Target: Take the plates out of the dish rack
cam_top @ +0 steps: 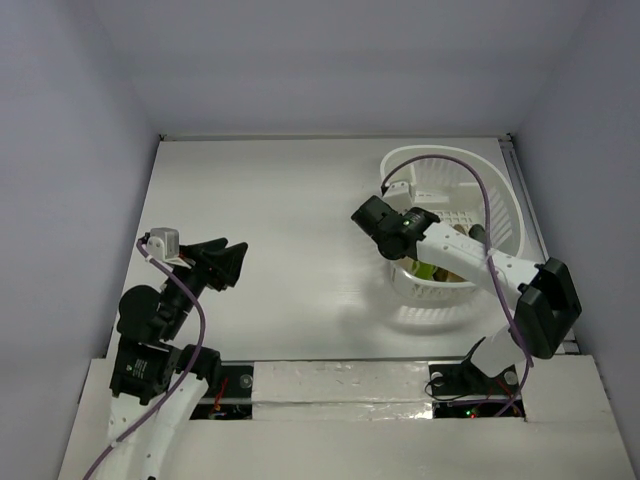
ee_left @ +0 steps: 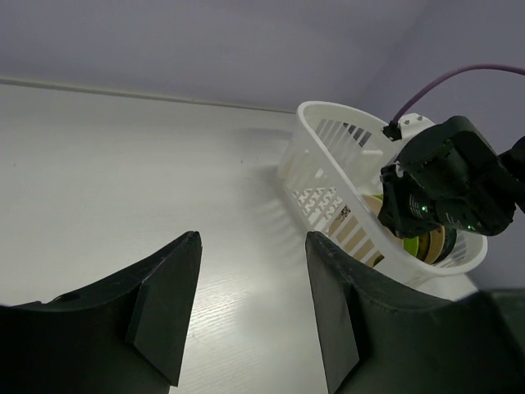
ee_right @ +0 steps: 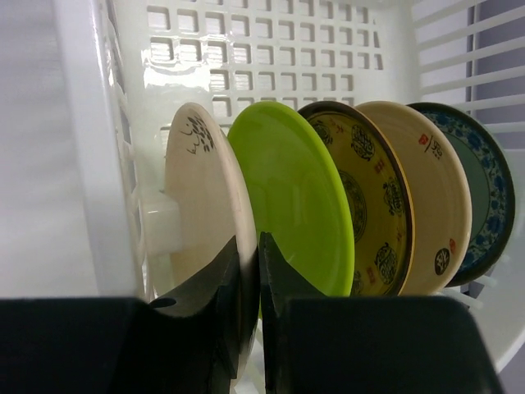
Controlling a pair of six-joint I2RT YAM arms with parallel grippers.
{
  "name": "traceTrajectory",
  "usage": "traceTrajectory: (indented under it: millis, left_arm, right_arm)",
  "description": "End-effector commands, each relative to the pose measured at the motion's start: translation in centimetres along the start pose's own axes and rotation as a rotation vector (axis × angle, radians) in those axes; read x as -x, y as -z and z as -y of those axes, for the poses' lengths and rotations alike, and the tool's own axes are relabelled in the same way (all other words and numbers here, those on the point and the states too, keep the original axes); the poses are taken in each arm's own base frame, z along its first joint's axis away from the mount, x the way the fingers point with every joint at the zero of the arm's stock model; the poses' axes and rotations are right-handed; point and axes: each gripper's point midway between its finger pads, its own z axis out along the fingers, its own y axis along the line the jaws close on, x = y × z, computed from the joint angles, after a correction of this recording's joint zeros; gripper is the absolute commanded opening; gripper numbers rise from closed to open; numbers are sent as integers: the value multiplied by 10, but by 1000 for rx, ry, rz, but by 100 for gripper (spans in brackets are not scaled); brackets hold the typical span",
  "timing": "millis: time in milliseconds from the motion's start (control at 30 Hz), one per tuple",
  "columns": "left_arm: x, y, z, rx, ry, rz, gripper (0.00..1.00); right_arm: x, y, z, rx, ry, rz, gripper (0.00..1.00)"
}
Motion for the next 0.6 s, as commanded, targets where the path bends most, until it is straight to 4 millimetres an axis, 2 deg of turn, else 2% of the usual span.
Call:
traceTrajectory:
  millis: [0, 133, 433, 467, 500, 533, 567]
  left_arm:
    - [10, 1, 7, -30, -4, 47, 51]
    - [10, 2, 9, -37, -4, 47, 51]
    - [10, 2, 8, -33, -2, 49, 51]
    - [10, 2, 7, -30, -2, 49, 51]
    - [10, 2, 7, -30, 0, 49, 51]
    - [10, 2, 7, -28, 0, 50, 51]
    - [10, 2, 7, -27, 0, 51, 51]
  right_arm:
    - [21, 12, 14, -83, -41, 60, 3]
    - [32, 20, 19, -99, -62, 89, 0]
    - [66, 54, 51, -107, -142, 167, 0]
    - [73, 58, 56, -115, -162, 189, 0]
    - [70, 65, 63, -117, -138, 181, 0]
    - [80, 77, 72, -104, -168, 200, 0]
    - [83, 84, 91, -160, -199, 227, 0]
